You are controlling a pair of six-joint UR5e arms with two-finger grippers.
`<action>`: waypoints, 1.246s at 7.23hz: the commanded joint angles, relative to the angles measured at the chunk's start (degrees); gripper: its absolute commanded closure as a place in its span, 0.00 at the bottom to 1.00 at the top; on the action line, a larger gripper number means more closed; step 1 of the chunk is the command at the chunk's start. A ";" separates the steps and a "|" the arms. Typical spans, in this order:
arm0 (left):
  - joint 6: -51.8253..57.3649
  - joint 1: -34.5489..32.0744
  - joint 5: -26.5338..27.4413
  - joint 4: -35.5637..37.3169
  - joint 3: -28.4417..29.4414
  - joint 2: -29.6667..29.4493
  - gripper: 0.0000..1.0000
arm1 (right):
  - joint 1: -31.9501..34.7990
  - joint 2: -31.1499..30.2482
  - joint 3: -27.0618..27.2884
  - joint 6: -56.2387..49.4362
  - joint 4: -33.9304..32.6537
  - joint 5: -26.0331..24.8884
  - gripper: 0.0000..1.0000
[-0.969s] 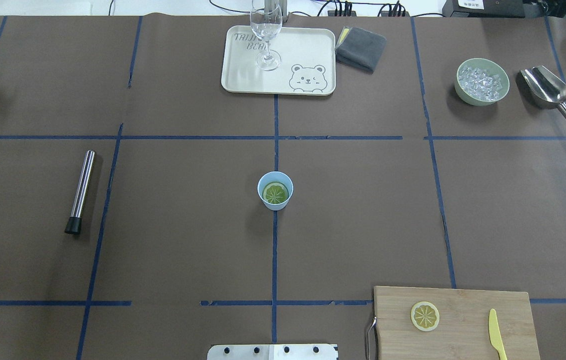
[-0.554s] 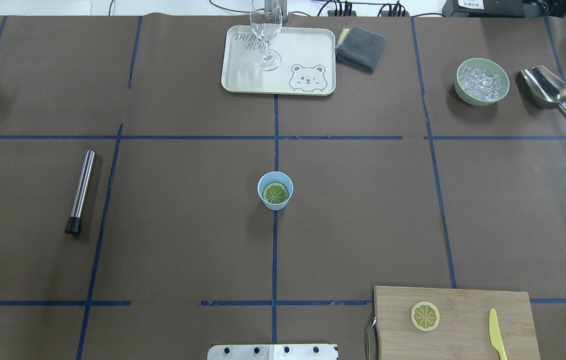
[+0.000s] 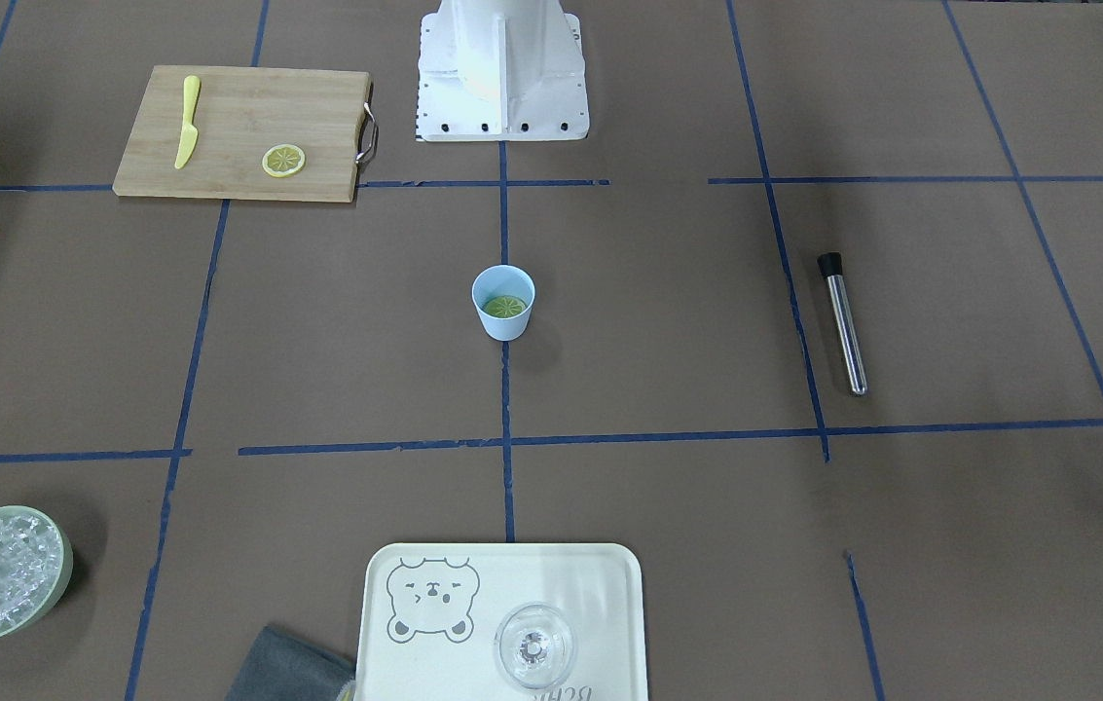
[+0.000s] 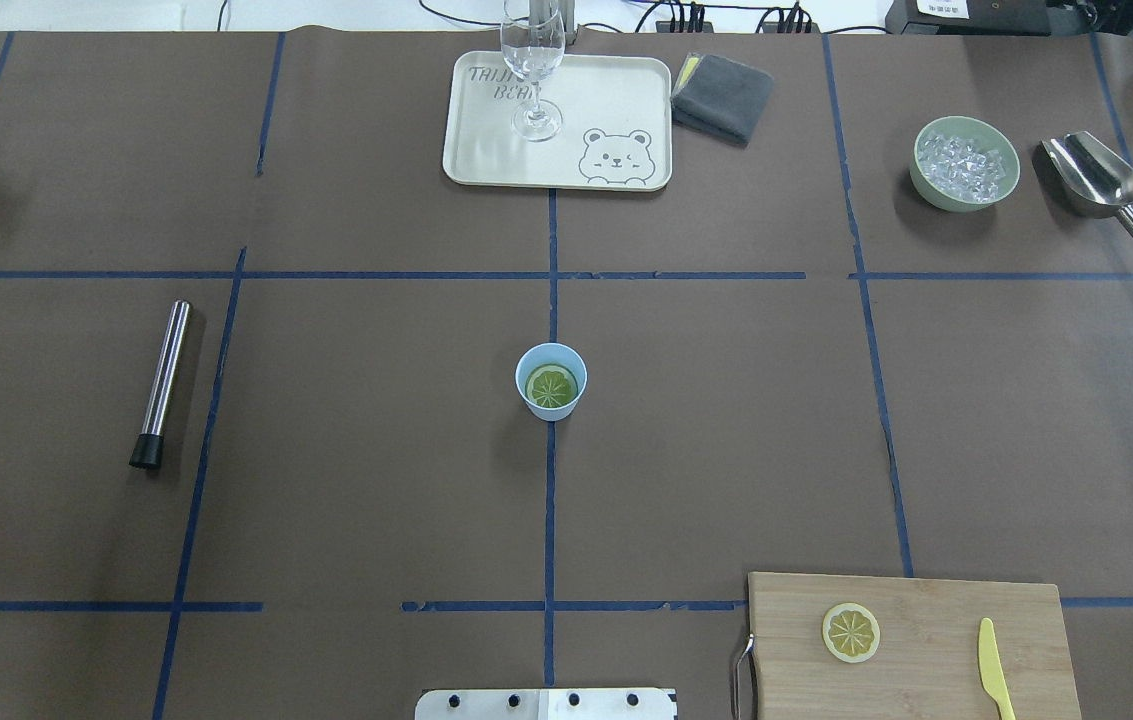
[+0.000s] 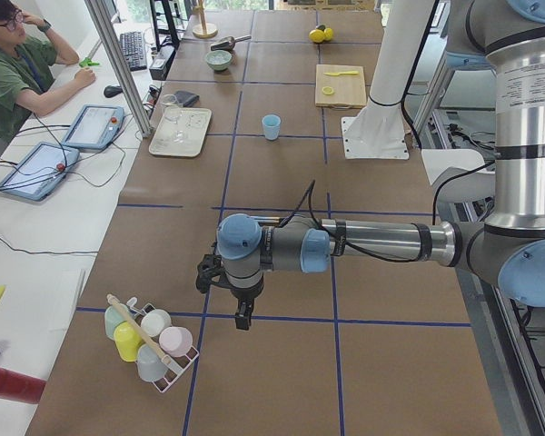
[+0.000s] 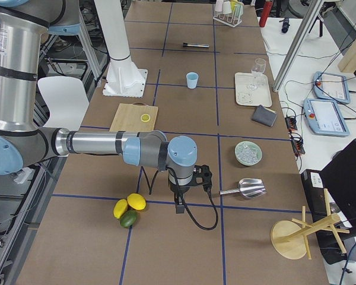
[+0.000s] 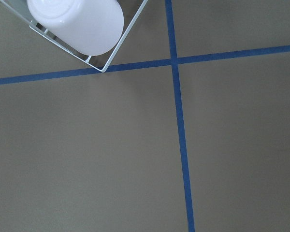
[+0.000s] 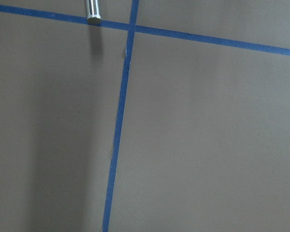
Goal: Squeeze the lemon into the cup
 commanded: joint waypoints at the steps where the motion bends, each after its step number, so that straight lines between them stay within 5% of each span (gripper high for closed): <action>1: -0.02 -0.04 -0.09 0.13 -0.68 -0.03 0.00 | -0.14 -0.27 -0.12 0.01 -0.01 0.09 0.00; 9: 0.07 -0.05 -0.44 0.13 -1.38 -0.12 0.00 | -1.37 -0.27 -0.30 -0.07 0.08 1.93 0.00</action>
